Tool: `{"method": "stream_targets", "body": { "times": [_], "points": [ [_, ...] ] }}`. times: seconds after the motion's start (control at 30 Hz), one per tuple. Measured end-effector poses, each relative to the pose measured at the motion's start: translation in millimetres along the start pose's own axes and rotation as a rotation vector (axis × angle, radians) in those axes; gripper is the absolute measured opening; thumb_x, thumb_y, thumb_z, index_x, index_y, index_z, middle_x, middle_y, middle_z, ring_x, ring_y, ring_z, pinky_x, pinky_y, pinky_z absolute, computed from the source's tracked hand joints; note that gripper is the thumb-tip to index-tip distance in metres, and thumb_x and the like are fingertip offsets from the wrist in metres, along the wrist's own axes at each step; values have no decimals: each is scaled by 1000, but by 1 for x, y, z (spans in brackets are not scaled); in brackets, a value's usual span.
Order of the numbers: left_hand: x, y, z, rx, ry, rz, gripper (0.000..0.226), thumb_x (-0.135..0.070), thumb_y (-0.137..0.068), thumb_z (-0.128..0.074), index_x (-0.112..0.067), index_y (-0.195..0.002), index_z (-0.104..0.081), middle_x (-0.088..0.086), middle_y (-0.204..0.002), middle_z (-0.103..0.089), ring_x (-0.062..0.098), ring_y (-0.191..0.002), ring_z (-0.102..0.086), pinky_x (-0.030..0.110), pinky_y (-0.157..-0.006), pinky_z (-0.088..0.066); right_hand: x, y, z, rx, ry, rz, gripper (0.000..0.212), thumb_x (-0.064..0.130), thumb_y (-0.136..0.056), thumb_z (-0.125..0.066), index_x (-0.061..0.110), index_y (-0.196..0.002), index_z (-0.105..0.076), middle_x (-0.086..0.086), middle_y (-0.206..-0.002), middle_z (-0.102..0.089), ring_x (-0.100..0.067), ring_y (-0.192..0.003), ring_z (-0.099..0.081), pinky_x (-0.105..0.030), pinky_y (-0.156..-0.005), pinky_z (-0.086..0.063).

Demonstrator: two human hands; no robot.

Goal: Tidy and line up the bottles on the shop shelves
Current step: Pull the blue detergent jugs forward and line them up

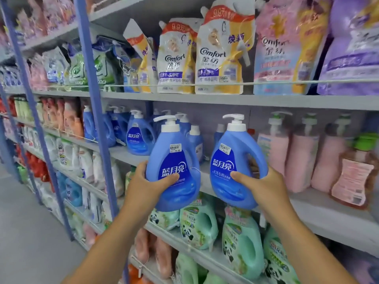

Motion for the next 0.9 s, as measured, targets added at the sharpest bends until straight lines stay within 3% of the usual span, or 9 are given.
{"method": "stream_targets", "body": {
  "times": [0.13,0.23,0.37,0.5,0.6,0.73,0.83,0.9],
  "points": [
    [25,-55,-13,46,-26,-6,75,-50,-45,-95,-28,-111,-64,-10,-102,-78,13,-89,-77,35,-71,-65,-26,-37,-21,-81,73,-40,61,55,-47,-90,29,-100,-74,17,-93,-78,-4,-83,-75,-38,-74,-64],
    [46,-89,-25,89,-39,-12,74,-51,-45,-94,-30,-109,-64,-11,-101,-78,12,-89,-77,34,-71,-64,-38,-55,-30,-142,129,-53,59,57,-47,-88,30,-97,-73,17,-92,-78,-4,-82,-75,-42,-76,-64],
    [71,-136,-44,203,-64,-74,61,-53,-47,-93,-48,-100,-63,-18,-98,-77,4,-84,-76,22,-64,-61,-58,-65,-36,-258,210,-70,54,58,-50,-89,37,-97,-72,22,-92,-76,-1,-83,-74,-39,-76,-63],
    [90,-175,-63,372,-61,-131,59,-45,-55,-100,-49,-99,-61,-21,-99,-76,1,-85,-74,14,-65,-58,-70,-68,-44,-371,202,-70,47,42,-61,-94,35,-103,-73,17,-98,-78,-5,-90,-75,-36,-77,-61],
    [100,-197,-78,544,-66,-151,62,-60,-56,-94,-52,-107,-59,-24,-105,-74,-3,-92,-72,13,-70,-57,-70,-77,-51,-412,307,-117,45,37,-66,-95,26,-105,-75,15,-96,-79,-2,-86,-75,-28,-73,-60],
    [103,-215,-90,613,-180,-275,68,-72,-62,-80,-49,-120,-53,-28,-111,-66,-13,-103,-62,2,-74,-50,-67,-88,-59,-439,439,-213,46,40,-68,-94,24,-106,-74,13,-96,-78,-5,-87,-74,-28,-74,-61],
    [105,-216,-103,677,-124,-272,68,-60,-74,-82,-44,-133,-52,-23,-120,-67,-7,-110,-64,14,-87,-56,-43,-85,-70,-528,590,-166,44,31,-76,-89,18,-111,-64,8,-97,-72,-18,-92,-70,-31,-71,-58],
    [104,-213,-110,700,-98,-253,76,-50,-81,-82,-37,-146,-46,-15,-129,-64,0,-118,-62,29,-98,-57,-7,-77,-81,-673,751,20,44,29,-82,-82,13,-114,-55,-1,-105,-59,-26,-99,-62,-38,-81,-53]
  ]
}}
Point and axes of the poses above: each hand's wrist, its own y-axis away from the middle knuckle, its own z-axis out of the back of the hand, x = y × z, the point moved 9 cm from there along -y, towards the middle knuckle
